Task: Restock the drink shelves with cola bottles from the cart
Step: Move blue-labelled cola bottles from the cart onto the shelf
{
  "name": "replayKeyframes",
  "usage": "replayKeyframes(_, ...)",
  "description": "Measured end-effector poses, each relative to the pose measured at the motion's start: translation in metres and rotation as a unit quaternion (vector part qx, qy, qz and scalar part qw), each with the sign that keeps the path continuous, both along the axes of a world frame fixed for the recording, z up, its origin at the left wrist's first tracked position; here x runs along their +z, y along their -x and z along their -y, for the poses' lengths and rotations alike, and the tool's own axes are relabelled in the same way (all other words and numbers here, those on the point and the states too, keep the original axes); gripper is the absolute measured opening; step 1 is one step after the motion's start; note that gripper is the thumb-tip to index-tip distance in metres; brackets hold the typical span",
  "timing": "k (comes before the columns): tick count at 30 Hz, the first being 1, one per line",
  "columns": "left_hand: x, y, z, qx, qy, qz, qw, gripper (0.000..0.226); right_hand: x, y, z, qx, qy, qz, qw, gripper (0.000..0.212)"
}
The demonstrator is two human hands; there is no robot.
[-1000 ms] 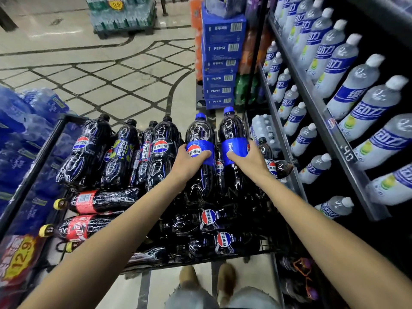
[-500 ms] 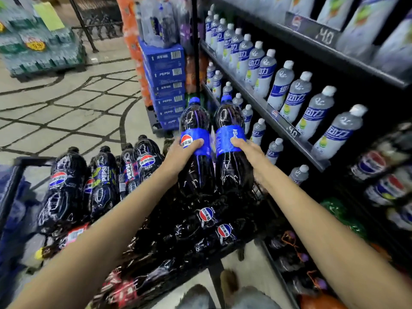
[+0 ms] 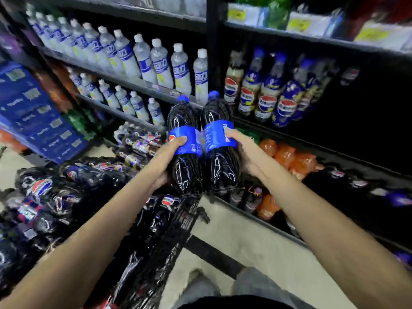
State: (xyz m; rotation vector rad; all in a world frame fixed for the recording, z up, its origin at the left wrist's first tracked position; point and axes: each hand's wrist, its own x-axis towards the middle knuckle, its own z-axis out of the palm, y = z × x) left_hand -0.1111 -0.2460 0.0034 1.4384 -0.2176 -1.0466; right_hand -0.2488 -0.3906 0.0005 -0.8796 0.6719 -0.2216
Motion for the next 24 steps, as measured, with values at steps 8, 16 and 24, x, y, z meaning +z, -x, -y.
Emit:
replayKeyframes(8, -0.021, 0.14, 0.075, -0.148, 0.018, 0.048, 0.988, 0.017, -0.027, 0.169, 0.035, -0.14, 0.057, -0.037, 0.988, 0.025)
replayKeyframes(16, -0.059, 0.335, 0.124, -0.19, -0.019, 0.107, 0.976, 0.027, -0.06, 0.367, 0.056, -0.208, 0.174, -0.121, 0.955, 0.013)
replayKeyframes(24, -0.11, 0.476, 0.163, -0.249, -0.086, 0.159, 0.952, 0.062, -0.094, 0.514, 0.066, -0.26, 0.176, -0.257, 0.914, 0.04)
